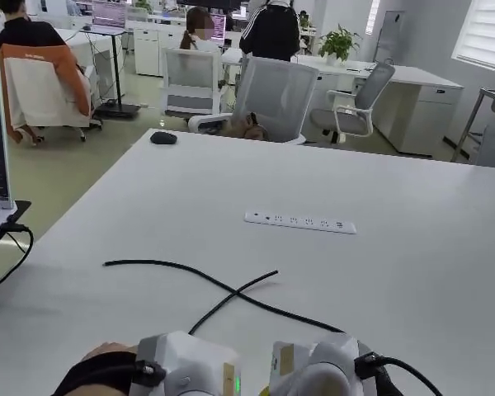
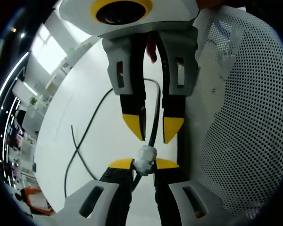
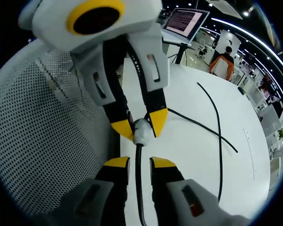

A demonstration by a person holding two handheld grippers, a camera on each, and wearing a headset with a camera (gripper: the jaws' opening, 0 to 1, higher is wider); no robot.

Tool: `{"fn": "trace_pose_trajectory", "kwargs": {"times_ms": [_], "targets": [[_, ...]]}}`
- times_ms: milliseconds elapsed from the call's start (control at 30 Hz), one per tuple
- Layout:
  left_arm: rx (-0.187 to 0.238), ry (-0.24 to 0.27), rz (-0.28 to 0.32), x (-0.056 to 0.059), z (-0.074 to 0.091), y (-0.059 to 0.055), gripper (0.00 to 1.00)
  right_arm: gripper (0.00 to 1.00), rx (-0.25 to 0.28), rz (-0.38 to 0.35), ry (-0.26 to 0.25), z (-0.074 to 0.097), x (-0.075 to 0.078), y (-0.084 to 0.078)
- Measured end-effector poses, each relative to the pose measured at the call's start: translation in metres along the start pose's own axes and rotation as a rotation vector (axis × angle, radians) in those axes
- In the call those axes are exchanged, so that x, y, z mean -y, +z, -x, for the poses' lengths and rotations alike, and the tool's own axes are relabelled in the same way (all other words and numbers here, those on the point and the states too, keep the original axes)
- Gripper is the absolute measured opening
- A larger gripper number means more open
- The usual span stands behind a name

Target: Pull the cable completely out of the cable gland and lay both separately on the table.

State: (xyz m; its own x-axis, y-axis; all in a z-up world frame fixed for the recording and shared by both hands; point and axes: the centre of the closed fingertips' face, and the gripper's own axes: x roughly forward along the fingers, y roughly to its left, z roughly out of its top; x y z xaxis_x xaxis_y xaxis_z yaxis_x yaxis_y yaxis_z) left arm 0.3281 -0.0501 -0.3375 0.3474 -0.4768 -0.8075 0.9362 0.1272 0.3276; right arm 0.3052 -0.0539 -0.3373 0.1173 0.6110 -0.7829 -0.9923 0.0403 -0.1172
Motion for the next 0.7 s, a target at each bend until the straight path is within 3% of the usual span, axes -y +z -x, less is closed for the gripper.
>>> {"fn": "trace_pose_trajectory", "kwargs": {"times_ms": [100, 267, 500, 700], "targets": [[0.002, 0.004, 0.004, -0.002, 0.0, 0.0, 0.17, 0.03, 0.008, 0.009, -0.002, 0.001, 0.001, 0.002], [0.01, 0.001, 0.012, -0.002, -0.001, 0.001, 0.17, 0.03, -0.005, -0.018, -0.002, -0.001, 0.001, -0.002], [-0.003, 0.007, 0.013, -0.004, -0.002, -0.001, 0.17, 0.03, -0.108, 0.008, -0.023, -0.003, 0.004, -0.022], [-0.012, 0.011, 0.02, -0.005, -0.002, -0.003, 0.17, 0.03, -0.251, 0.005, -0.039, -0.002, 0.008, -0.051]]}}
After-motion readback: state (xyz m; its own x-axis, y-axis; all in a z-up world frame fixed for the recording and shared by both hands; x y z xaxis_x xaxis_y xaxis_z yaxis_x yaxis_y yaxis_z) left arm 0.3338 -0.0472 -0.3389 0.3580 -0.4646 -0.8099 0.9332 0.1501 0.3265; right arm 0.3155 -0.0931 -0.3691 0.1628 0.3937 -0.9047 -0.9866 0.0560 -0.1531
